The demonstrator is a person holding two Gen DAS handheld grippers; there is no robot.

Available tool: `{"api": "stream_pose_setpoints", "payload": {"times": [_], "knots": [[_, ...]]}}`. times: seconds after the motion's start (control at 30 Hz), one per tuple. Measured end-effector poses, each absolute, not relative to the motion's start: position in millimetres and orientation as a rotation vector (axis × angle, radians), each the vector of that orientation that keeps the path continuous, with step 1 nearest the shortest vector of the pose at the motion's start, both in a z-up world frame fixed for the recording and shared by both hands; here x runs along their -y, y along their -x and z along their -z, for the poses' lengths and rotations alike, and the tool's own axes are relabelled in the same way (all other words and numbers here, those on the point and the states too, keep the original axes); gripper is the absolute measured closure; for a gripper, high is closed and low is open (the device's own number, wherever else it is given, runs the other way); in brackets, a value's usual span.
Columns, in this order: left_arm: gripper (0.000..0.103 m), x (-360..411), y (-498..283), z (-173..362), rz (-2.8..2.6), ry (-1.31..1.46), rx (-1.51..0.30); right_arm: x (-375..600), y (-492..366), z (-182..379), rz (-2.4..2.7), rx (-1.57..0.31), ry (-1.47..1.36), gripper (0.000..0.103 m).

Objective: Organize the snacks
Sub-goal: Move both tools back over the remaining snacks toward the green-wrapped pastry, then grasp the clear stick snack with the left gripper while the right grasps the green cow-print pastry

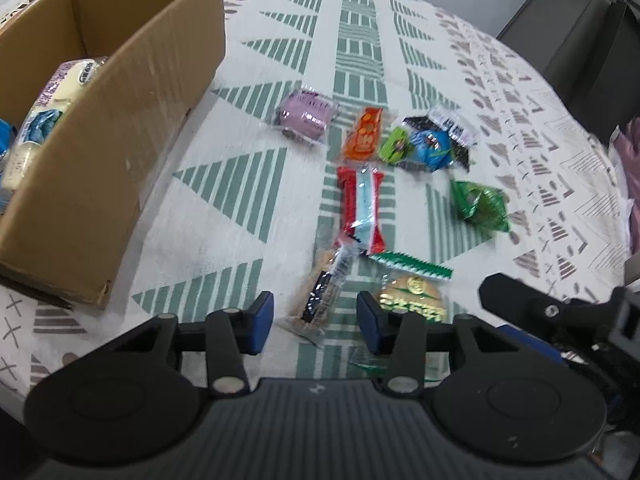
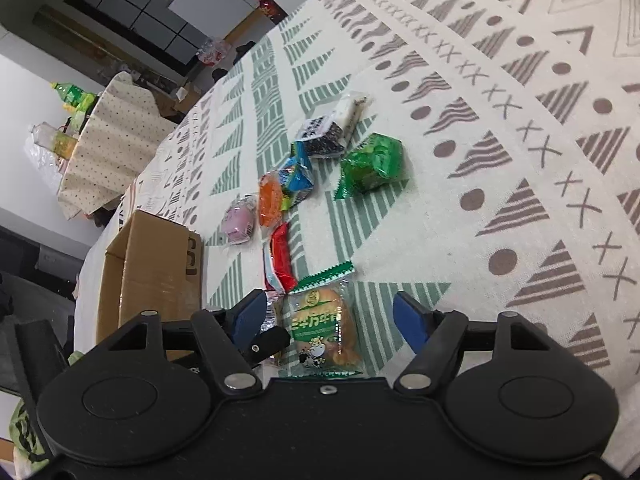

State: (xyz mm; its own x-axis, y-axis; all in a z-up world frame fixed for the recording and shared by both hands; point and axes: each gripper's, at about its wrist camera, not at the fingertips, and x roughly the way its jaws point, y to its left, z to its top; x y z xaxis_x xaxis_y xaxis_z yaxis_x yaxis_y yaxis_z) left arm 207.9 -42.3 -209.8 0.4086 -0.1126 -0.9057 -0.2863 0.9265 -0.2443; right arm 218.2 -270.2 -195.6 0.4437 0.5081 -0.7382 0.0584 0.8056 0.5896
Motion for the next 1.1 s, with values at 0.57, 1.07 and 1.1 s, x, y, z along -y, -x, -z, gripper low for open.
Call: {"api": "stream_pose_setpoints", "payload": {"times": [0.57, 1.07, 1.1], "knots": [[0.086, 26.4, -207.8, 206.2, -0.111, 0.394, -1.136, 236.0, -222.5, 207.3, -0.304, -1.119, -0.461, 0.038], [0.086, -1.9, -190.8, 184.9, -0.106, 0.417, -1.123, 191.8, -213.5, 210.3, -0.312, -1.101, -0.104, 0.058], [0.086, -2.9, -188.4, 183.4, -0.105, 0.418, -1.122, 194.6, -213.7, 209.0, -0.311, -1.101, -0.123, 0.059]]}}
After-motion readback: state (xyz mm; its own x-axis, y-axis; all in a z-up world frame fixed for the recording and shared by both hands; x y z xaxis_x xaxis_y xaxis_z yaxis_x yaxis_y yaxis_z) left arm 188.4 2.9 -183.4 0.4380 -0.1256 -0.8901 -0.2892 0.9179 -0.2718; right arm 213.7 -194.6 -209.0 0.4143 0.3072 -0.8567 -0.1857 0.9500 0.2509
